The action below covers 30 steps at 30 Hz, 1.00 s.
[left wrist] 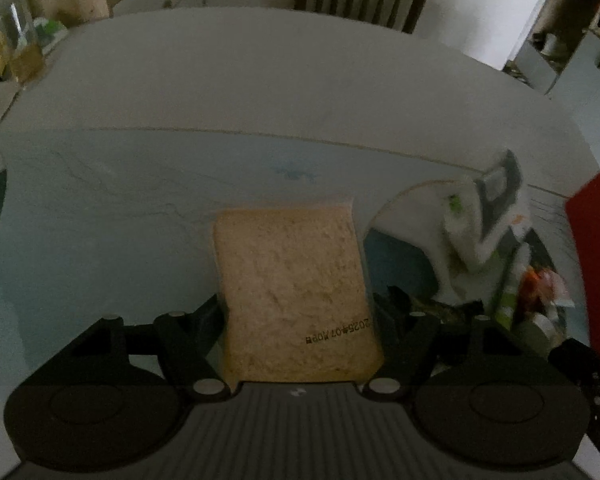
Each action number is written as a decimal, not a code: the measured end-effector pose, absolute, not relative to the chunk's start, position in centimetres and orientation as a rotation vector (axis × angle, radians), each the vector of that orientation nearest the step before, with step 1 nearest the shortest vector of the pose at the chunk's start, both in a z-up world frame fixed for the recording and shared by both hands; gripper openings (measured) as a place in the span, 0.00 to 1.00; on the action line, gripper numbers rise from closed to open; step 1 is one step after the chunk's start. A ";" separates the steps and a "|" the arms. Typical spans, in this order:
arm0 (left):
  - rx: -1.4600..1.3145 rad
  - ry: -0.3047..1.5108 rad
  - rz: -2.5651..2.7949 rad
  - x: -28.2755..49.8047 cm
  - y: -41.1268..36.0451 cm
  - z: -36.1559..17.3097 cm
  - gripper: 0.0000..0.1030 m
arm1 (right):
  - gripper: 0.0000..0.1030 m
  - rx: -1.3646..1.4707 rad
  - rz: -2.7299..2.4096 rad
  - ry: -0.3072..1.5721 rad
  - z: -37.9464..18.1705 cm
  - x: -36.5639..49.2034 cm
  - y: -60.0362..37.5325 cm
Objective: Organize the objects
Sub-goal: 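Grasp the silver tape roll with the right gripper while the left holds the sponge block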
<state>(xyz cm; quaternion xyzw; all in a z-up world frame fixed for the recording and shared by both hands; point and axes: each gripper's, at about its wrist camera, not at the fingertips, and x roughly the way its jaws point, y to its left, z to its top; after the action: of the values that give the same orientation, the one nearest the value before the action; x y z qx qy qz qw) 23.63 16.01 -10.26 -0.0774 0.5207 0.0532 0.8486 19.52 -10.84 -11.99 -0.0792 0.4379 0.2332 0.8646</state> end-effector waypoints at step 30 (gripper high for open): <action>-0.151 1.066 0.063 17.0 14.5 -7.7 0.72 | 0.18 -0.241 0.543 0.908 -13.7 21.0 -9.8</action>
<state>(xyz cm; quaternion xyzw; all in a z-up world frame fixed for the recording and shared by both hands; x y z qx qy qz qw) 17.05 14.49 -7.68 -0.0721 0.5073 0.0300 0.8582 20.97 -9.75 -13.74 -0.1147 0.4323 0.2584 0.8563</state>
